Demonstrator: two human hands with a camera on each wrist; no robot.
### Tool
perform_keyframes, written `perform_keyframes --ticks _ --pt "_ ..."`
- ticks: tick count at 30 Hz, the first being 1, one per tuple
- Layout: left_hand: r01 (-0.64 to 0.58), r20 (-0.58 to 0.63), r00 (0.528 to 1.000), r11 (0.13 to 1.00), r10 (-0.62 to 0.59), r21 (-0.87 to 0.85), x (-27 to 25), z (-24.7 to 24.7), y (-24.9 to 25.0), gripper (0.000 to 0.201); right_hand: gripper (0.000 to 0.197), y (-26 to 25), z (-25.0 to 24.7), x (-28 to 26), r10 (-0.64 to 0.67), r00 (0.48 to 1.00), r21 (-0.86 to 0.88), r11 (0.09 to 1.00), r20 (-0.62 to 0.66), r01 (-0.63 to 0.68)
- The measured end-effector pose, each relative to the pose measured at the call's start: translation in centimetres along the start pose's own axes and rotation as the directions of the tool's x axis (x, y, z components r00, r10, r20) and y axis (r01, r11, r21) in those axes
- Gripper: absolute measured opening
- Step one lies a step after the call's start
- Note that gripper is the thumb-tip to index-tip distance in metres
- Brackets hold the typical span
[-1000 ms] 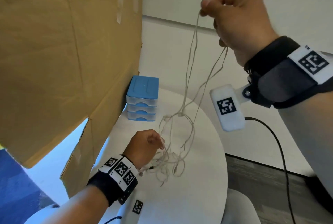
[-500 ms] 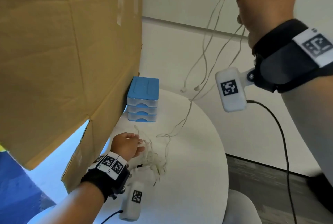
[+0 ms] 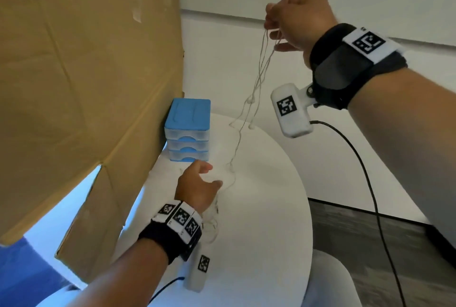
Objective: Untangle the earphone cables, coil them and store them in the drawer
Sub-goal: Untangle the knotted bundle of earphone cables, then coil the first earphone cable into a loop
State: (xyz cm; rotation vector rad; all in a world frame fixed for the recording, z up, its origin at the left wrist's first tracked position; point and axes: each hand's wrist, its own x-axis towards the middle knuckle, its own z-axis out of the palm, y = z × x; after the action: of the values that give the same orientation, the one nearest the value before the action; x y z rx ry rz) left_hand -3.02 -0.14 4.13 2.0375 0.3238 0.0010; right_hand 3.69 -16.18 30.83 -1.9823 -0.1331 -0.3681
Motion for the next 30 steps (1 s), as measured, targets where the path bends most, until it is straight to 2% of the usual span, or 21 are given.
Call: perform_keyframes --ticks 2,3,5,7,10,14,16,18,19,21,22,23,24,26,28,30 --pt "0.075 0.020 0.997 0.995 -0.077 0.059 2.0 1.2 1.2 0.047 0.022 0.4 0.1 1.0 -0.020 0.999 -0.055 0.998 -0.037 0.018" --pt "0.118 0.040 0.991 0.982 -0.125 0.145 2.9 2.1 1.5 0.050 0.020 0.6 0.0 1.5 -0.025 0.998 -0.066 0.998 -0.062 0.021" --pt "0.113 0.109 0.980 0.914 -0.168 0.391 4.1 4.1 1.2 0.049 0.019 1.5 -0.2 2.5 -0.014 0.997 -0.063 0.998 -0.073 0.009" --pt "0.062 0.127 0.978 0.819 -0.163 0.571 4.7 6.1 0.1 0.032 0.020 2.9 -0.2 3.5 0.011 0.998 -0.067 0.998 -0.057 -0.015" --pt "0.014 0.120 0.983 0.717 -0.136 0.697 5.2 8.2 -1.4 0.007 0.022 6.0 0.2 4.9 0.050 0.998 -0.103 0.993 -0.031 -0.053" --pt "-0.029 0.115 0.987 0.578 -0.114 0.816 5.7 9.5 -1.6 0.021 0.021 10.5 1.8 6.0 0.192 0.979 -0.130 0.974 0.061 -0.183" --pt "-0.064 0.151 0.981 0.519 -0.126 0.852 6.2 9.5 -0.9 0.029 0.028 13.2 2.9 6.3 0.267 0.954 -0.279 0.934 0.134 -0.223" --pt "-0.091 0.201 0.971 0.577 -0.129 0.811 6.8 9.0 -0.3 0.028 0.038 15.9 4.1 5.8 0.260 0.953 -0.462 0.872 0.157 -0.162" --pt "-0.090 0.225 0.967 0.660 -0.123 0.746 7.0 8.5 0.1 0.023 0.041 16.9 4.8 4.9 0.226 0.959 -0.477 0.871 0.173 -0.119" --pt "-0.072 0.246 0.968 0.874 -0.055 0.481 7.1 7.2 0.8 0.010 0.038 18.8 6.3 2.7 0.158 0.939 -0.373 0.927 0.307 -0.034" --pt "-0.059 0.250 0.968 0.954 -0.017 0.294 6.9 6.5 1.1 0.009 0.035 19.6 7.2 1.2 0.153 0.899 -0.296 0.955 0.409 -0.028" --pt "-0.044 0.241 0.970 0.995 0.020 0.094 6.5 5.6 1.6 0.010 0.035 20.4 8.0 -0.2 0.157 0.846 -0.233 0.972 0.509 -0.040" --pt "-0.031 0.219 0.975 0.997 0.046 -0.072 6.4 4.7 2.1 0.009 0.037 21.1 8.6 -1.6 0.161 0.795 -0.182 0.981 0.585 -0.065" --pt "-0.013 0.150 0.988 0.974 0.048 -0.228 6.0 2.8 2.8 0.007 0.038 22.6 9.2 -4.3 0.174 0.736 -0.099 0.984 0.654 -0.146" --pt "-0.011 0.099 0.994 0.972 0.035 -0.236 5.6 1.2 2.8 0.004 0.033 23.2 9.3 -6.3 0.177 0.722 -0.028 0.977 0.669 -0.213" --pt "0.026 0.135 0.991 0.982 -0.001 -0.187 4.9 0.5 1.9 0.010 0.026 23.4 9.2 -7.9 0.181 0.750 0.006 0.971 0.637 -0.239"
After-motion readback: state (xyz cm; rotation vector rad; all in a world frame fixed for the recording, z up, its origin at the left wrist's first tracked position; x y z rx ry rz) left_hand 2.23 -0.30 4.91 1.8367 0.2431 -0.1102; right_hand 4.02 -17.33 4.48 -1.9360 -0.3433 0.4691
